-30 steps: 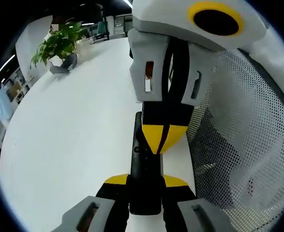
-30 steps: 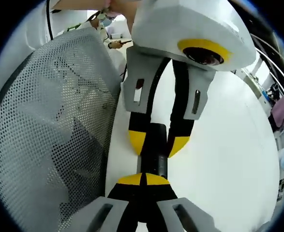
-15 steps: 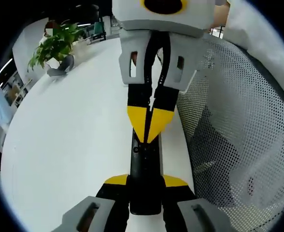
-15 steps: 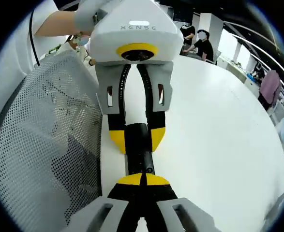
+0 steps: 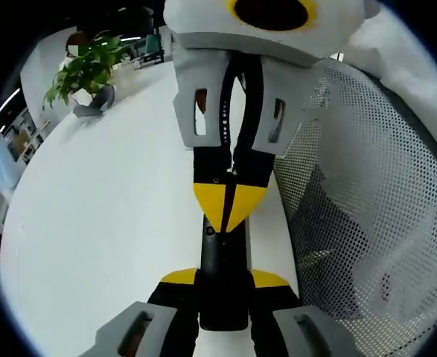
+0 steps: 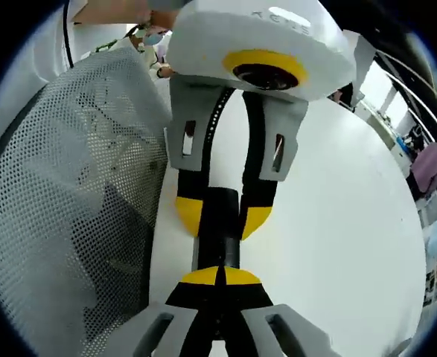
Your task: Press the specified remote control buttons in sequence, fully releasing each button before pressing the next.
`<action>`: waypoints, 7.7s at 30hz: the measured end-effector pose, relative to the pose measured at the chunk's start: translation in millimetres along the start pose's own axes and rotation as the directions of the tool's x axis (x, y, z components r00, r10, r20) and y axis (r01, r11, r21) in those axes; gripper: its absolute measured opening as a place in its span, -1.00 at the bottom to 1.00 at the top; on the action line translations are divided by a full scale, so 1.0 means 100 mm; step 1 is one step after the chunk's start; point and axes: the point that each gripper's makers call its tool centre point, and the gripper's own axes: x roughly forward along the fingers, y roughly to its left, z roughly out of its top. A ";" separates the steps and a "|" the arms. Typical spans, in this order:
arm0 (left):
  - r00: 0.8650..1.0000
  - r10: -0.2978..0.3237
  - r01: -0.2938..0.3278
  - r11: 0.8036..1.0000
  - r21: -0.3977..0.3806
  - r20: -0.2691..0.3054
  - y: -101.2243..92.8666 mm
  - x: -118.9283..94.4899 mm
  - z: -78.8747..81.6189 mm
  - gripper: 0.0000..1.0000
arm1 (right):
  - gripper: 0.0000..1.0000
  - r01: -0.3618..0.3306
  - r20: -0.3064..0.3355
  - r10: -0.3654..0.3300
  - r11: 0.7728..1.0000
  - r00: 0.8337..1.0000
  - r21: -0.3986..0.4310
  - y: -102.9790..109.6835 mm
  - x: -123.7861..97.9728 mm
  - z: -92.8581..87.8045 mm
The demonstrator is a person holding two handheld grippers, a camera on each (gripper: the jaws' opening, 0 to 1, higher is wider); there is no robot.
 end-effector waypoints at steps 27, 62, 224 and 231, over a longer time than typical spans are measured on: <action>0.999 0.000 0.001 1.000 -0.017 0.032 -0.01 0.00 0.01 -0.52 | -1.00 -0.258 0.000 0.267 0.929 0.964 0.265 -0.12 0.01 -0.07; 0.996 0.000 0.003 1.000 -0.023 0.093 -0.07 0.06 0.11 -0.52 | -1.00 -0.081 -0.029 0.084 0.994 0.996 0.071 0.10 0.00 0.01; 0.294 0.911 -0.479 0.402 -0.780 0.288 0.45 -2.01 0.00 1.00 | -0.57 0.006 -0.020 -0.002 0.975 1.000 0.223 -1.10 0.04 -0.51; 0.278 0.917 -0.459 0.388 -0.800 0.285 0.46 -2.05 -0.03 1.00 | -0.57 -0.013 -0.011 0.016 0.974 1.000 0.225 -1.39 0.07 -0.55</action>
